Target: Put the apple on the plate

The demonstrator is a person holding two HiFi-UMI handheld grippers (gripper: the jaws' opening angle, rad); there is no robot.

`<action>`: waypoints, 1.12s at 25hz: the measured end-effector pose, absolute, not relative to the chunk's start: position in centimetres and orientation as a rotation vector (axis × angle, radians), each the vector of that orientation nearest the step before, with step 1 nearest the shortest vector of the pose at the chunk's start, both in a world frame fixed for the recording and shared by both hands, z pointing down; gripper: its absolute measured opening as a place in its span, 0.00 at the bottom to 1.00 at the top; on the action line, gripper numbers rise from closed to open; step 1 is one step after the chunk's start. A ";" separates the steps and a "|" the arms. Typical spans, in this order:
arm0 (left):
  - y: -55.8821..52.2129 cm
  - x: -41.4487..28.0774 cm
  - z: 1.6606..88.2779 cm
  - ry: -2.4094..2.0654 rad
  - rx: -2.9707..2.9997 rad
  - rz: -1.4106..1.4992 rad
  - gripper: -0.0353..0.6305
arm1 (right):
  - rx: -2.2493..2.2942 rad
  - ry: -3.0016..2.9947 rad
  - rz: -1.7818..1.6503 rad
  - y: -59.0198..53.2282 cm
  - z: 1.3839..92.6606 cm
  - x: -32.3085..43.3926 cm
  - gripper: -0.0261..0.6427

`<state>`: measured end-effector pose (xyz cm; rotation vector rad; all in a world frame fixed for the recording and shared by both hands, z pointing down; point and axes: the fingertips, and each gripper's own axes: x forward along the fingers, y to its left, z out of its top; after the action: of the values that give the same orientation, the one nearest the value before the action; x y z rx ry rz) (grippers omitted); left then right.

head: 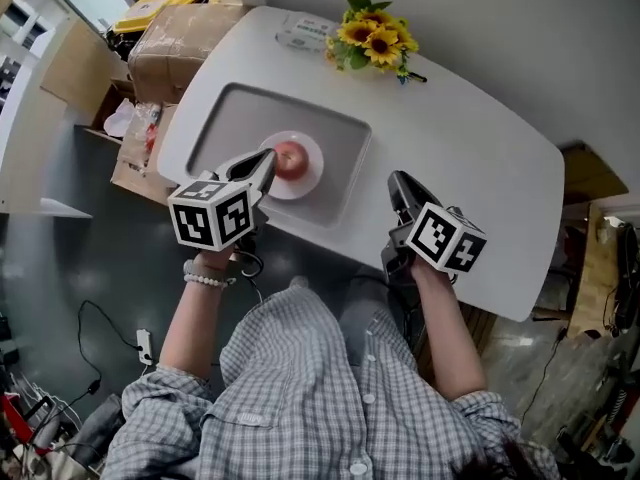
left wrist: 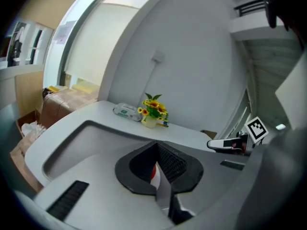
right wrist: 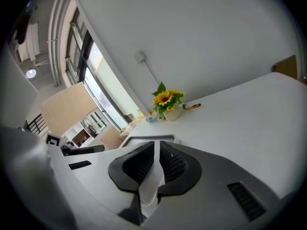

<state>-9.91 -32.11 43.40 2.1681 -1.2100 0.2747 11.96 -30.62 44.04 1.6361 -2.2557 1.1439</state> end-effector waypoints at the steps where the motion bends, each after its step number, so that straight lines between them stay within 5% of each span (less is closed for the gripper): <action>1: -31.8 -8.7 42.5 -1.185 2.227 0.289 0.07 | 1.643 -2.282 1.118 -30.0 43.1 12.3 0.11; 11: -28.2 -0.4 33.3 -1.017 2.598 0.214 0.07 | 1.892 -2.377 0.622 -24.7 32.7 16.2 0.10; 28: -23.3 3.8 27.4 -0.760 2.825 0.146 0.07 | 2.008 -2.385 0.181 -20.0 25.4 16.7 0.09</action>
<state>3.80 -23.29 27.39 2.8252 -0.7601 0.1456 16.70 -19.96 25.42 2.0080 -2.3854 0.1813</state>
